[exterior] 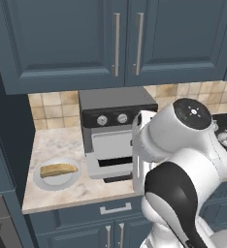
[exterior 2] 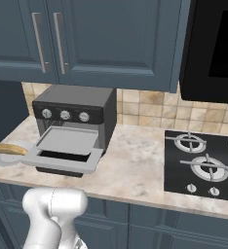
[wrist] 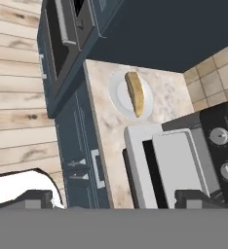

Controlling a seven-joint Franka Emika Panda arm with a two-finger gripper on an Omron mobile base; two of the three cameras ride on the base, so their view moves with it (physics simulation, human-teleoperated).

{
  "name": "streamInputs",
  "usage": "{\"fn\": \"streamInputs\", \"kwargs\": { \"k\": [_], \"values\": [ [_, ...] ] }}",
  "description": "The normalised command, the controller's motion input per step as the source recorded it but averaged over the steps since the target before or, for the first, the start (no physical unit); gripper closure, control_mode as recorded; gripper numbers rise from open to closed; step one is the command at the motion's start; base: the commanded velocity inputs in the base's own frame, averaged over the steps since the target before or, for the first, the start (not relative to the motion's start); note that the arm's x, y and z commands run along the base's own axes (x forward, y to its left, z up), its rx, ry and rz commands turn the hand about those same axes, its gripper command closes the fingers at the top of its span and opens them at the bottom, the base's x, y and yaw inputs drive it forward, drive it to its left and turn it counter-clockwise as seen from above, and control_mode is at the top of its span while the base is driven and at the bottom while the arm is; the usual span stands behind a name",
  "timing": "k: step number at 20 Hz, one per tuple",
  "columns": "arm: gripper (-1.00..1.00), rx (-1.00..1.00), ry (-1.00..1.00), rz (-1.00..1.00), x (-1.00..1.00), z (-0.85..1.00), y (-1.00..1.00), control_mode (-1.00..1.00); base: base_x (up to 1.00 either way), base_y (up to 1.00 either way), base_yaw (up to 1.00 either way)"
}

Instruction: Pull the toaster oven rack outwards. Pick up the baguette from the plate and place it on the toaster oven rack. Close the toaster oven door fully and set the temperature to the lowest setting.

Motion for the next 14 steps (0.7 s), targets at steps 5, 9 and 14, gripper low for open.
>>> {"fn": "streamInputs", "kwargs": {
  "k": [5,9,14],
  "values": [
    [-1.00,-0.06,0.00,0.06,0.38,-0.15,0.33,-1.00,0.00,0.00,0.00],
    [-1.00,-0.11,0.00,0.05,0.34,-0.24,0.37,-1.00,0.00,0.00,0.00],
    [-1.00,-0.11,0.03,0.01,0.23,-0.27,0.22,-1.00,0.00,0.00,0.00]
  ]
}}
